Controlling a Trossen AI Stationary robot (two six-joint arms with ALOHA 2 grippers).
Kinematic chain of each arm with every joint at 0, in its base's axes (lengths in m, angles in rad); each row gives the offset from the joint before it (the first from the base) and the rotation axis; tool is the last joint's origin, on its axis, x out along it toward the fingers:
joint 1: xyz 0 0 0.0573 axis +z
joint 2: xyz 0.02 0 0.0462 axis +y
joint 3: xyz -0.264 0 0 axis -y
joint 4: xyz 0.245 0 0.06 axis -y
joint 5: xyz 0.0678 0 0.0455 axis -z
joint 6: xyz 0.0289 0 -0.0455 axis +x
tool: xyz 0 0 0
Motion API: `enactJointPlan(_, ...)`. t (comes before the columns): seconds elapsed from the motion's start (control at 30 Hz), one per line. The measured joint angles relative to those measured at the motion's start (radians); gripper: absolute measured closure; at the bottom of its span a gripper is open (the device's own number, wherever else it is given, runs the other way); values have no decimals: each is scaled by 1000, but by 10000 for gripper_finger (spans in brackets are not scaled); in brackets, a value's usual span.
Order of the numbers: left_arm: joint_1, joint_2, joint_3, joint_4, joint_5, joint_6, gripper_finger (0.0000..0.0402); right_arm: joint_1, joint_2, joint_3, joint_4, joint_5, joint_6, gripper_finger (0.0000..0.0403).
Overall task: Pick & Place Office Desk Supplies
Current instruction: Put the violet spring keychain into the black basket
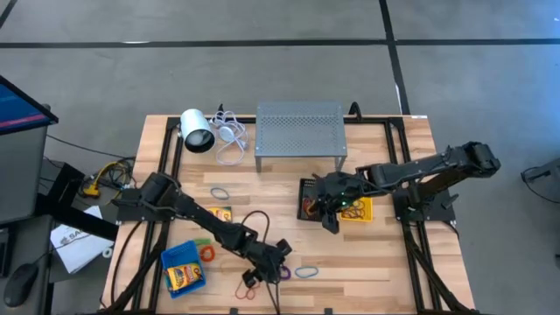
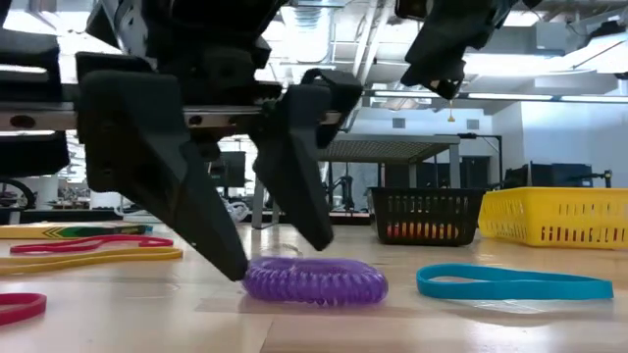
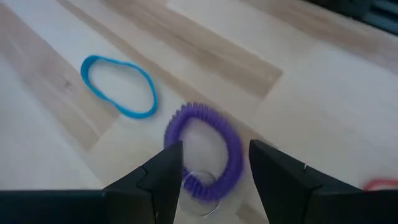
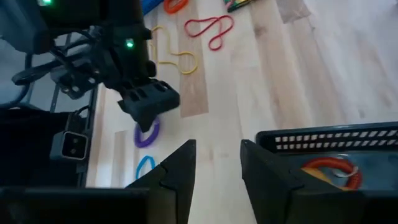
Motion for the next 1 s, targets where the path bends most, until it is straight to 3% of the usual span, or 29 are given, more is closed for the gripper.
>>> enactJointPlan(0.37,3,8,5,-43,9,18,235,31,0,0,-4,18,-1,281)
enactJointPlan(0.53,7,8,4,-46,-7,15,281,30,0,0,-4,18,0,281)
enactJointPlan(0.77,8,8,3,-41,-64,15,384,30,0,0,-4,18,0,281)
enactJointPlan(1.0,9,5,3,-44,-92,-6,392,31,0,0,-5,18,0,281)
